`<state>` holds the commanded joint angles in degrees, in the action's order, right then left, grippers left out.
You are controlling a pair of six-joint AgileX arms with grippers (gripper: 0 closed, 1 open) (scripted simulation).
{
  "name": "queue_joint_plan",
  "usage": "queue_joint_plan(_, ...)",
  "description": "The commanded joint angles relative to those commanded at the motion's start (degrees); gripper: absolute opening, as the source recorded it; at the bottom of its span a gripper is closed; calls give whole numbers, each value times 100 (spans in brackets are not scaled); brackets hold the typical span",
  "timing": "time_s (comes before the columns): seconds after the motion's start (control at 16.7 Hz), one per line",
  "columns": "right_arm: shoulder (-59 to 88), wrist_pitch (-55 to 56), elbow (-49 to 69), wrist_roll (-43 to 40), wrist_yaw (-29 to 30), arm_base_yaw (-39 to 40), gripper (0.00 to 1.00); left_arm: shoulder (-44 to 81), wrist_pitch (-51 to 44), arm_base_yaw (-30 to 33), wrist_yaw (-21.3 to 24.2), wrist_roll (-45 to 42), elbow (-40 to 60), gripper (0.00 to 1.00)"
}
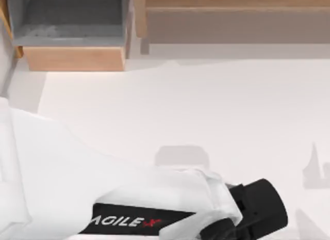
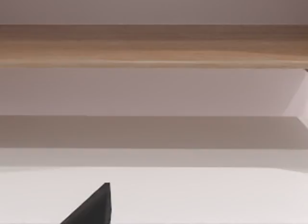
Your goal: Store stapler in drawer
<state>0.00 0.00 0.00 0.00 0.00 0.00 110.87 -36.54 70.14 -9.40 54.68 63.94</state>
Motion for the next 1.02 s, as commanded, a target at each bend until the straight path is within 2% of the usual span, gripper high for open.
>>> queue_joint_plan(0.18,0,0,0,0,0,0,100,0,0,0,0,0,0,2)
queue_joint_plan(0.24,0,0,0,0,0,0,100,0,0,0,0,0,0,0)
queue_joint_plan(0.78,0,0,0,0,0,0,100,-28,-26,15,2,-5,18,0)
queue_joint_plan(1.02,0,0,0,0,0,0,100,-203,-477,22,-2,0,203,0)
